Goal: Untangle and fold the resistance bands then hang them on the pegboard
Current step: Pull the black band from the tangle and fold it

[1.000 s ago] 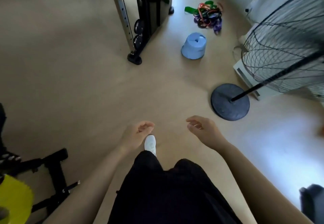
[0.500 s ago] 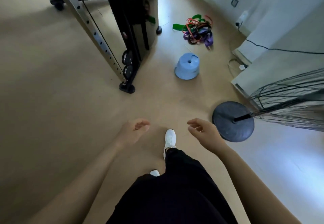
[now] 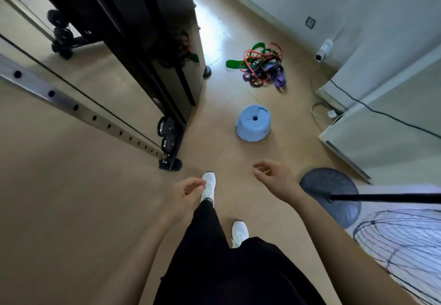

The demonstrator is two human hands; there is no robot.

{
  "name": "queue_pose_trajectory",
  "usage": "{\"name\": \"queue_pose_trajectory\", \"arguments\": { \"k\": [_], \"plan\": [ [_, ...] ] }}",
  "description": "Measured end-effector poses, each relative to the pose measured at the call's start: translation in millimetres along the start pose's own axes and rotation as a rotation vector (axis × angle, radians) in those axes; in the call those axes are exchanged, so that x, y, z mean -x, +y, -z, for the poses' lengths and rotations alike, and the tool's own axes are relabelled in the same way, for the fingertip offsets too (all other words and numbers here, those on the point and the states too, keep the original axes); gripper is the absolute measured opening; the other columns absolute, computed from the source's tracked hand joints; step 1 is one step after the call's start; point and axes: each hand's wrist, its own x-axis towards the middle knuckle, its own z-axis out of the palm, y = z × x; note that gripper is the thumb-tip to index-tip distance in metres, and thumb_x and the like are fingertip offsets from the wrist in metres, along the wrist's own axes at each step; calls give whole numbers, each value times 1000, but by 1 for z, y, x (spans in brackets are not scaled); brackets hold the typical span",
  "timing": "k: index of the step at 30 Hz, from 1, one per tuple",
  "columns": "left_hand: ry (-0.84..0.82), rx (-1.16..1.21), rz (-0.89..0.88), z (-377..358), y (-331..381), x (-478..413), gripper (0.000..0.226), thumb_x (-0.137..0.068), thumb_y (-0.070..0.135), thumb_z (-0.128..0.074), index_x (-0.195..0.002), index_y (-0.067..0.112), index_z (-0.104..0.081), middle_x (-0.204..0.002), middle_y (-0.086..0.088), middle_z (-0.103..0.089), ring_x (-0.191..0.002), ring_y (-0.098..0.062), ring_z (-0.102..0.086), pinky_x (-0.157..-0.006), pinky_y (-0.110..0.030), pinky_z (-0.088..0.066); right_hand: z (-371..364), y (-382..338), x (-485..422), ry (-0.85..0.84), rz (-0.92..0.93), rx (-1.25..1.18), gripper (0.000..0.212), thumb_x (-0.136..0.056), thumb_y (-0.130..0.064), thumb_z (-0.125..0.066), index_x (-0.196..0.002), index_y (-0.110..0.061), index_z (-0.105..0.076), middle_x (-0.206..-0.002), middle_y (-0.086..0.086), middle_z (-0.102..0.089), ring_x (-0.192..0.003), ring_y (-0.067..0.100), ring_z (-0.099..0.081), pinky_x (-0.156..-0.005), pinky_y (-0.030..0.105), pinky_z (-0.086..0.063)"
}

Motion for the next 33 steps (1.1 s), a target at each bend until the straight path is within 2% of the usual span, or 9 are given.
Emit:
{"name": "queue_pose_trajectory", "arguments": {
  "k": [6,10,13,16,19,22,25,30,33],
  "plan": [
    [-99,-36,-52,33,37,-129,18,-96,2,-61,-104,10,-74,-96,1,-75,-79,12,-66,-73,-5,-47,28,-35,-84,64,-104,15,15,-95,-27,-66,-109,-24,-71,-94,-7,-69,-83,0,-62,-70,19,-46],
    [-198,-88,-114,54,78,-213,17,-96,2,-62,-108,6,-74,-99,-1,-74,-79,14,-64,-73,-4,-46,59,-54,-129,120,-176,-12,19,-96,-26,-64,-113,-22,-71,-99,-4,-69,-89,6,-63,-77,21,-49],
    [-272,-147,-164,60,115,-271,17,-96,7,-64,-108,10,-75,-102,2,-75,-89,3,-67,-79,-8,-48,88,-60,-161,176,-209,-40,15,-94,-24,-66,-109,-25,-70,-95,-7,-68,-90,13,-64,-85,31,-53],
    [-327,-172,-192,48,153,-325,14,-95,11,-66,-105,16,-75,-102,1,-76,-95,-13,-69,-84,-19,-50,118,-58,-189,237,-227,-74,11,-93,-23,-67,-103,-29,-69,-93,-9,-69,-92,15,-66,-87,31,-53],
    [-388,-203,-207,21,191,-370,13,-95,11,-67,-104,17,-75,-99,0,-76,-91,-11,-68,-83,-19,-49,149,-49,-220,270,-249,-104,11,-94,-24,-67,-104,-29,-69,-94,-13,-69,-94,12,-66,-89,31,-53],
    [-430,-254,-189,-10,225,-413,13,-94,19,-69,-100,29,-74,-99,7,-76,-93,-7,-70,-84,-20,-50,181,-35,-257,278,-274,-145,17,-94,-25,-67,-110,-21,-71,-97,-9,-69,-92,9,-64,-88,30,-53],
    [-416,-268,-144,-38,256,-452,13,-95,24,-68,-101,34,-74,-102,8,-75,-98,-8,-70,-87,-24,-53,217,-20,-295,252,-281,-144,24,-95,-23,-66,-117,-14,-71,-98,-6,-69,-89,7,-63,-81,20,-49],
    [-340,-228,-85,-68,309,-504,14,-95,18,-67,-105,22,-76,-101,3,-76,-99,-14,-70,-92,-31,-56,282,-10,-360,188,-280,-137,24,-96,-24,-64,-117,-15,-71,-98,-5,-69,-92,12,-64,-73,16,-45],
    [-333,-184,-64,-68,336,-534,17,-96,14,-66,-100,27,-75,-99,2,-77,-98,-15,-71,-93,-32,-56,319,-20,-404,181,-272,-116,25,-96,-23,-64,-118,-14,-71,-99,-4,-68,-92,12,-63,-78,21,-45]
  ]
}}
